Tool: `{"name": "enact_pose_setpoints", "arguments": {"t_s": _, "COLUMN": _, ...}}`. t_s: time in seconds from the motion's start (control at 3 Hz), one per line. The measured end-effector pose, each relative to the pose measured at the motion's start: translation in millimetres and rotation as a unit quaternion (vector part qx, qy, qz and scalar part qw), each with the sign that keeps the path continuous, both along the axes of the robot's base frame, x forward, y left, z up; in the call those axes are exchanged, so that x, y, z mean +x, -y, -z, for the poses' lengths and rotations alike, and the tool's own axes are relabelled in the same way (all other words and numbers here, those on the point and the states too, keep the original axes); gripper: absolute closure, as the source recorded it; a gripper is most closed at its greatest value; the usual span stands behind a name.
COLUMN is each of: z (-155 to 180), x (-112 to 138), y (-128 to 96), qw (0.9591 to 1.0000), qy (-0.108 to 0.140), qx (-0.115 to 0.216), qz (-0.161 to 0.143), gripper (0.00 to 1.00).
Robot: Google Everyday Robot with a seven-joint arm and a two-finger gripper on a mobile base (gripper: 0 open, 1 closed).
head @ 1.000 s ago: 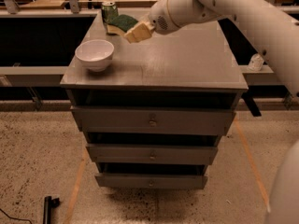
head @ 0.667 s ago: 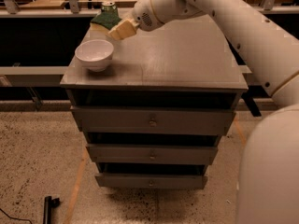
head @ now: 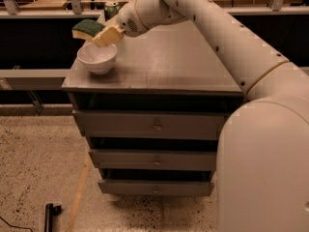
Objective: Place sponge into white bowl
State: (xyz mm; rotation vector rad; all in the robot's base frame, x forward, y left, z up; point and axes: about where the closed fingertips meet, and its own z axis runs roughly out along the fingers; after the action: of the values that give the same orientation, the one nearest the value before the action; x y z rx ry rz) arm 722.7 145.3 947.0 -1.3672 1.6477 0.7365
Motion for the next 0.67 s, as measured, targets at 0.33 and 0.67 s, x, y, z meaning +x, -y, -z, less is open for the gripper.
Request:
{"name": "enact_pose_setpoints", "arguments": {"t_s": 0.33, "z": 3.6, "x": -1.3, "y": -9.8, "qw": 1.0000, "qy": -0.003, "qx": 0.005, "qz": -0.003, "gripper": 0.37}}
{"name": "enact_pose_setpoints", "arguments": {"t_s": 0.67, "z": 6.3, "x": -1.7, "y": -9.8, "qw": 1.0000, "qy": -0.005, "qx": 0.005, "qz": 0.003, "gripper": 0.15}}
